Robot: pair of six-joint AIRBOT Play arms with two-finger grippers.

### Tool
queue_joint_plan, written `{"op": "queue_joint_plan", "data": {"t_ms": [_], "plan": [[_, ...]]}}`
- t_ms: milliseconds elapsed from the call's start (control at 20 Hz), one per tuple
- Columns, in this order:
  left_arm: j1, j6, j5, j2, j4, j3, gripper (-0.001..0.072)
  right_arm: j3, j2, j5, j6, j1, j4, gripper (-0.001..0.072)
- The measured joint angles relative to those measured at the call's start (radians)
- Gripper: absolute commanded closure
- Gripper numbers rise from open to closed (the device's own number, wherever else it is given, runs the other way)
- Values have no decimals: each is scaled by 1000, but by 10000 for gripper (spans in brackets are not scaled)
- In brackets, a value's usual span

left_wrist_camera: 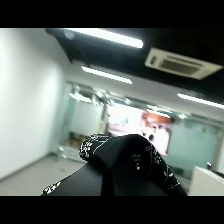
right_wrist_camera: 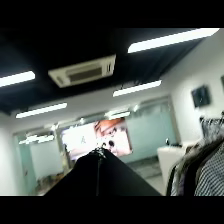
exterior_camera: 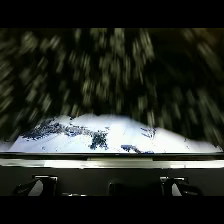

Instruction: Fold the clothes and pants, and hang the long-sleeved shirts on hangers.

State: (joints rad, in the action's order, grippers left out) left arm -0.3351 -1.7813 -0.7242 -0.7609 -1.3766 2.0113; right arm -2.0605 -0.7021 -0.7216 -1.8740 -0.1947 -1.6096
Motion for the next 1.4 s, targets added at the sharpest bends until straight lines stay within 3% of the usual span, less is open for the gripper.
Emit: {"op": "queue_joint_plan", "data": {"t_ms": [200,450,700,1000,1150,1300,1350,1400], "plan": [[-18,-33,-18,45,-73,-9,680,-6,15,6,-40,-2,-41,680],[-16,-57,-26,-73,-34,-54,679,-7,-150,-58,-141,-2,-11,680],[97,60,-19,-376,32,-72,679,-5,-472,-148,-163,-2,173,680],[282,176,87,-785,56,-75,680,15,-880,-299,-25,19,418,680],[332,179,109,-937,58,-76,679,18,-1039,-355,31,38,449,680],[359,136,33,-1041,59,-76,678,18,-1149,-395,60,49,447,679],[364,121,-6,-1064,60,-76,672,18,-1171,-410,66,51,446,663],[367,106,-55,-1083,60,-76,588,19,-1189,-424,71,52,438,564]]}}
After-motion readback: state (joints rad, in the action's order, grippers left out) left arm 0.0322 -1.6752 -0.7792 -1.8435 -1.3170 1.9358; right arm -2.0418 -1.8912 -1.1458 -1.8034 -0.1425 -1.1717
